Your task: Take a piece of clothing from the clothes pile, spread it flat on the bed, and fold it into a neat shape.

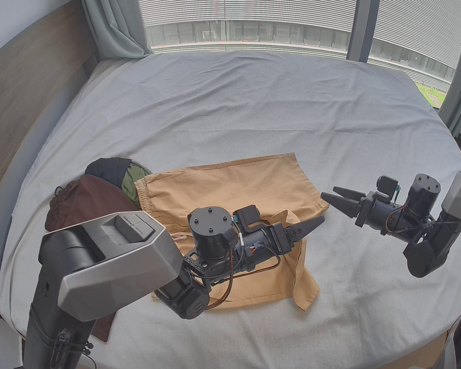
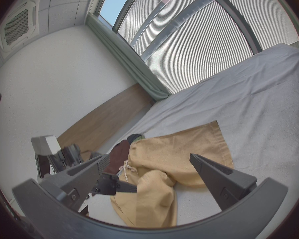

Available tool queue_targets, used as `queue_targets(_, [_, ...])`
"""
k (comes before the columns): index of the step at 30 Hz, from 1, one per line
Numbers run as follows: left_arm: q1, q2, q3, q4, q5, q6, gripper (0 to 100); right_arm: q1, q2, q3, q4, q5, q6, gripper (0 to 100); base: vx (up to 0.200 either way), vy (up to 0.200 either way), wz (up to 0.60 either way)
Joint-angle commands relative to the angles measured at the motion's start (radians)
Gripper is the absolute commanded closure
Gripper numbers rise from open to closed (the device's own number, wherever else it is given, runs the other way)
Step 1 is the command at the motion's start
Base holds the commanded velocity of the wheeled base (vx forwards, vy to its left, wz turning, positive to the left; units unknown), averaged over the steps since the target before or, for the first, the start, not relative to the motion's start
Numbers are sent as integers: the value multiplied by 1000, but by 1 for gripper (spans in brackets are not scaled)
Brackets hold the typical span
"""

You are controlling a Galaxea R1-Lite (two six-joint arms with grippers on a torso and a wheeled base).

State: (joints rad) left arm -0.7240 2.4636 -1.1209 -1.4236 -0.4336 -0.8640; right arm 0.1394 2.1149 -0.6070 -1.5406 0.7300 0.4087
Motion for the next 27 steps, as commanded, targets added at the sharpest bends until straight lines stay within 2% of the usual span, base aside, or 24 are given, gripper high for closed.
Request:
queue_targets(1, [0,3,1,-1,0,0,0,3,69,27,-1,19,-44,0,0,0,0])
queue_targets(4, [0,12,-10,-1,0,0,0,8,105,55,1,42,-123,0,0,0,0])
queue_targets(5, [0,12,-10,-1,0,0,0,9,105,56,1,43,-126,0,0,0,0])
queue_targets(6, [2,14,-10,-1,0,0,0,11,116,76,1,60,-169,0,0,0,0])
queue_targets(14, [0,12,-13,-1,0,0,0,54,135,135,1,74,-275,0,0,0,0])
queue_targets(22, [0,12,-16,0,0,0,0,100,215,99,-1,63,-283,0,0,0,0])
queue_targets(27, [-5,12,-19,0,0,0,0,120,251,53,-1,31,-281,0,0,0,0])
